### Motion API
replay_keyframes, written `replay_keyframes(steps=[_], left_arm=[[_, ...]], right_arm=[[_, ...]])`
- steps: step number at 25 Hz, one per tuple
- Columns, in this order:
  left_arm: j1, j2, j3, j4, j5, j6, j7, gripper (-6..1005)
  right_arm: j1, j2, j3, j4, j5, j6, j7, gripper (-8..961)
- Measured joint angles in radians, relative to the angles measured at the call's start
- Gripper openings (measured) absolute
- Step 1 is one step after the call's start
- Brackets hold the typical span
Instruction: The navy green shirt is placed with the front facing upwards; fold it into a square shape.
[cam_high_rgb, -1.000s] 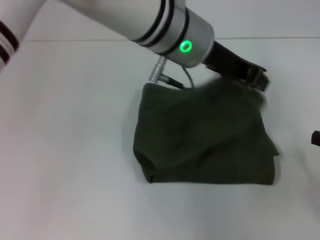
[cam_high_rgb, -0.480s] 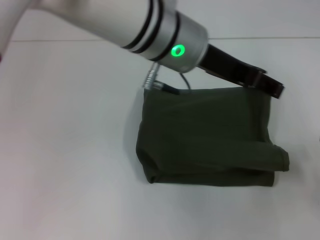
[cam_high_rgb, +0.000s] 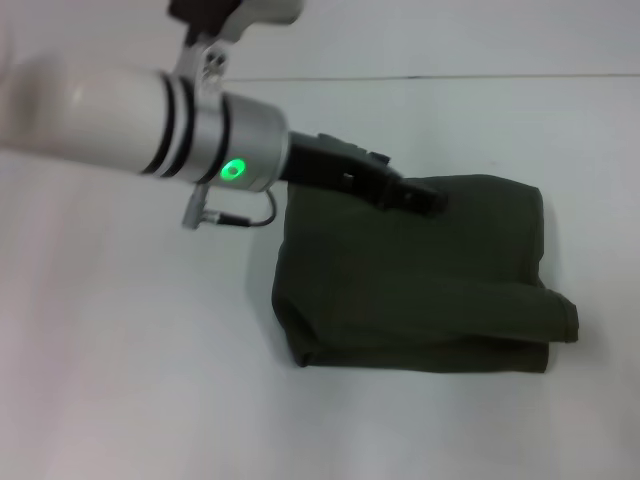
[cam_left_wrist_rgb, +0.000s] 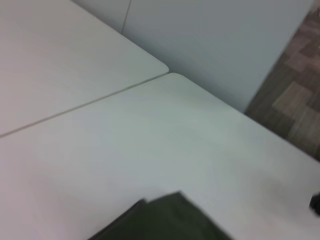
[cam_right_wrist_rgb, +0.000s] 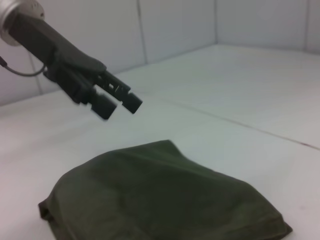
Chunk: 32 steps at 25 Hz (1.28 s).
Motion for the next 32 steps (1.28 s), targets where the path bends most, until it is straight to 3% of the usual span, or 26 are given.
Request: replay_keyframes(steps=[1,6,9,13,17,20,22,25,30,32], left_arm=[[0.027,0.000,-0.003,-0.001,-0.015,-0.005,0.040,930],[0.160,-0.001,-0.046,-0.029,-0.176,-0.035,0.291,938],[0.228,0.000,-0.114,-0.099,-0.320,-0.025,0.492,940],[0.272,0.004,-0.256,-0.241,-0.454,0.077,0.727,939],[0.285,0.011,-0.490,-0.445,-0.503,0.264,0.999,938],[0.285,0.038,-0.639,-0.588,-0.503,0.382,1.167,937],[0.287,0.072,-0.695,-0.683,-0.502,0.443,1.265,937],[0.300,0.103,-0.712,-0.748,-0.503,0.487,1.357,936],[0.315,0.138,-0.700,-0.751,-0.477,0.503,1.395,934],[0.309,0.146,-0.699,-0.755,-0.460,0.502,1.400,934]], right_arm=[[0.008,0.005,0.000,-0.033,-0.018,-0.012,0.024,121],[0.049,0.016,-0.001,-0.134,-0.073,-0.090,0.107,126],[0.069,0.016,0.005,-0.149,-0.065,-0.136,0.112,213],[0.090,0.021,-0.002,-0.149,-0.056,-0.156,0.096,330],[0.087,0.055,0.023,-0.123,-0.041,-0.153,0.024,428],[0.069,0.099,0.081,-0.065,-0.016,-0.146,-0.094,497],[0.045,0.114,0.127,0.056,0.005,-0.145,-0.215,599],[0.023,0.112,0.149,0.151,0.023,-0.144,-0.293,753],[-0.039,0.113,0.202,0.304,0.042,-0.151,-0.473,931],[-0.059,0.113,0.211,0.345,0.043,-0.159,-0.539,931]])
